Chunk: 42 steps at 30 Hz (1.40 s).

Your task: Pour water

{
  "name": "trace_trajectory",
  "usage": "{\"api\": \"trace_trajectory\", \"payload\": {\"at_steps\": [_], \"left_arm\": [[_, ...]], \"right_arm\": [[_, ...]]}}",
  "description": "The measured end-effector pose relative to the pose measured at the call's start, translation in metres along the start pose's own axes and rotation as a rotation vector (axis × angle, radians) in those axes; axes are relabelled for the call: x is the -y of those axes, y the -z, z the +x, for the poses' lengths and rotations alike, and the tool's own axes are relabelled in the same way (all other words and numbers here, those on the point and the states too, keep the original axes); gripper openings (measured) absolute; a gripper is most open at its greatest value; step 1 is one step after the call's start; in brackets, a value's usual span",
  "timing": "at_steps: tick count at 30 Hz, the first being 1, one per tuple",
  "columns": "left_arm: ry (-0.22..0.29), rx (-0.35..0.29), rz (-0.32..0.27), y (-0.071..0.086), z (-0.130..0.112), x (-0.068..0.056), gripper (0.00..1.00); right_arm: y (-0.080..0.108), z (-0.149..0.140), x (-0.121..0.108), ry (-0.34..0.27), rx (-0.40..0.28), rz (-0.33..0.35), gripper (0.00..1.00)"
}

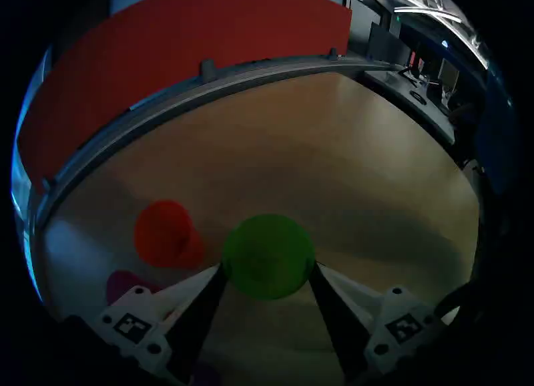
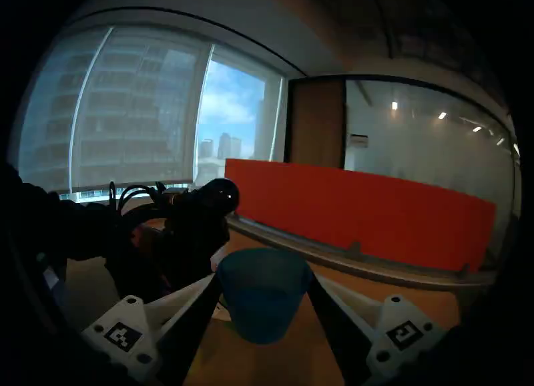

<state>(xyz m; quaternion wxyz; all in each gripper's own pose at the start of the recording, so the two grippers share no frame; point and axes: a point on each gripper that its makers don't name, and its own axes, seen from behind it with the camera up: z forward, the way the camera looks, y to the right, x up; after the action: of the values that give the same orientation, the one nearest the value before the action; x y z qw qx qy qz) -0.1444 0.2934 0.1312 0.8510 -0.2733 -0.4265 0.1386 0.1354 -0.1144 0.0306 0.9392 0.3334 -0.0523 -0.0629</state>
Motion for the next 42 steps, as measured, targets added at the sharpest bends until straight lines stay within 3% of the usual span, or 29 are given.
{"api": "trace_trajectory", "payload": {"at_steps": [13, 29, 42], "left_arm": [[0.016, -0.085, -0.027, 0.04, 0.01, 0.003, 0.85], [0.012, -0.267, -0.065, 0.1, 0.033, 0.009, 0.86], [-0.005, -0.374, -0.089, 0.136, 0.038, 0.016, 0.85]], "right_arm": [[0.002, 0.009, 0.007, 0.01, -0.009, 0.005, 0.92], [-0.002, 0.016, 0.014, 0.019, -0.021, 0.015, 0.92], [-0.007, 0.019, 0.02, 0.021, -0.024, 0.026, 0.92]]}}
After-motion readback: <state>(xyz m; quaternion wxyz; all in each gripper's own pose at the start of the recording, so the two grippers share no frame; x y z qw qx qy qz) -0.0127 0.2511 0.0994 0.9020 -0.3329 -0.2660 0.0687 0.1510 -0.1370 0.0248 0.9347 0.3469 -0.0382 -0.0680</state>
